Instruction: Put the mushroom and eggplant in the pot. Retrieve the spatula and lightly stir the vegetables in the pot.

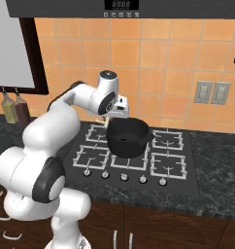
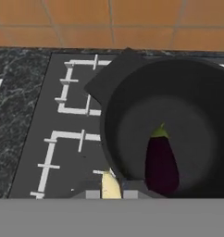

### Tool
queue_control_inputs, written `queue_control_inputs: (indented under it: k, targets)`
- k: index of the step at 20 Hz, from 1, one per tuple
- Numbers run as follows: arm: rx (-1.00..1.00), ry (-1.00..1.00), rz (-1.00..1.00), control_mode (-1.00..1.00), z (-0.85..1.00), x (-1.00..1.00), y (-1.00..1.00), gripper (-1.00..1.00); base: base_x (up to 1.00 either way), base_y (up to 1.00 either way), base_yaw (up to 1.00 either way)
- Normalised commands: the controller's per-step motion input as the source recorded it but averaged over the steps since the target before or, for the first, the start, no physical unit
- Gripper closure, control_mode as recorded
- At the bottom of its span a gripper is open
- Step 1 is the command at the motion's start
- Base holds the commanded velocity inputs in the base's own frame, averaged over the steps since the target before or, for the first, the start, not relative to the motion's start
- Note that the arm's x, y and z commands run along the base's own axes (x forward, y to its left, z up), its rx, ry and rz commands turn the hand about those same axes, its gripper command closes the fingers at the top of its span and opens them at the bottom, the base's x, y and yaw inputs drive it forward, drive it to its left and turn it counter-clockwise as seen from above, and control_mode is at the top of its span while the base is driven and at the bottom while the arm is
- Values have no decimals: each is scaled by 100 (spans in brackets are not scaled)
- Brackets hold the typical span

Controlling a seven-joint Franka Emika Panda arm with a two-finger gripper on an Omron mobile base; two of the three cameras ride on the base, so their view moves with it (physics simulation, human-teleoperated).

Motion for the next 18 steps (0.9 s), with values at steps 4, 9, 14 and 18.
queue_control_inputs:
  k: [4,9,14,18]
  targets:
    - [0,0,-6,-100,-19,27,-50,100,0,0,0]
    - [0,2,-3,-100,-41,22,-11,100,0,0,0]
    - [0,4,0,-100,-26,17,-15,100,0,0,0]
    - [0,9,0,-100,-17,21,-20,100,0,0,0]
